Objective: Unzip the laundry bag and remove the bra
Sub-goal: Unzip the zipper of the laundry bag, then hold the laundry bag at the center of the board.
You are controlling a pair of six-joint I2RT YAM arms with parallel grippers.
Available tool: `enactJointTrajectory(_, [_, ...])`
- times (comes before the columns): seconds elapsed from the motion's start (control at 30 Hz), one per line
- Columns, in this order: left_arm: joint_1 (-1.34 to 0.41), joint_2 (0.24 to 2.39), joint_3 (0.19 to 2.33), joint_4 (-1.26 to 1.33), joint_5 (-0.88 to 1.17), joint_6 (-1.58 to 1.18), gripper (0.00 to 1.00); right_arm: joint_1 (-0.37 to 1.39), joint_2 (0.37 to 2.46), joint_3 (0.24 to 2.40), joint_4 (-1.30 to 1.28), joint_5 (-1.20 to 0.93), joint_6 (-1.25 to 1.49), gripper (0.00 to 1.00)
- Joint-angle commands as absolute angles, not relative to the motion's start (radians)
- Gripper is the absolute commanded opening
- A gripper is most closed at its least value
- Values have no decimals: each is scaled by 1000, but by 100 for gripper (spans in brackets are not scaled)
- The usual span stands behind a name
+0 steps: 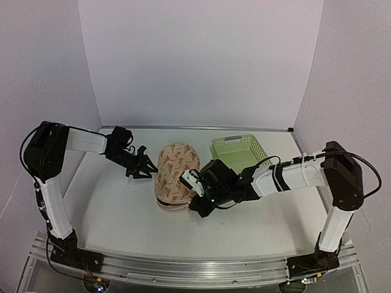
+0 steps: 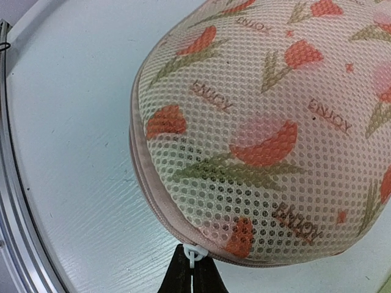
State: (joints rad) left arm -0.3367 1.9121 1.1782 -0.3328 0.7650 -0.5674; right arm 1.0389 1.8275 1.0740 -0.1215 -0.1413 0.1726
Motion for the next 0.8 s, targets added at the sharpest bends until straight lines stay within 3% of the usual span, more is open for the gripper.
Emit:
enactJointTrajectory(0.0, [-333, 1828, 1196, -384, 659, -553, 47, 1043, 1852, 1162, -142, -137, 177, 0])
enactJointTrajectory(0.43, [-361, 1555, 974, -359, 652, -726, 70, 1043, 2011, 1390, -201, -167, 221, 0])
enactJointTrajectory(0.77, [-452, 1481, 748, -19, 689, -1060, 80, 1043, 2119, 1573, -263, -153, 225, 0])
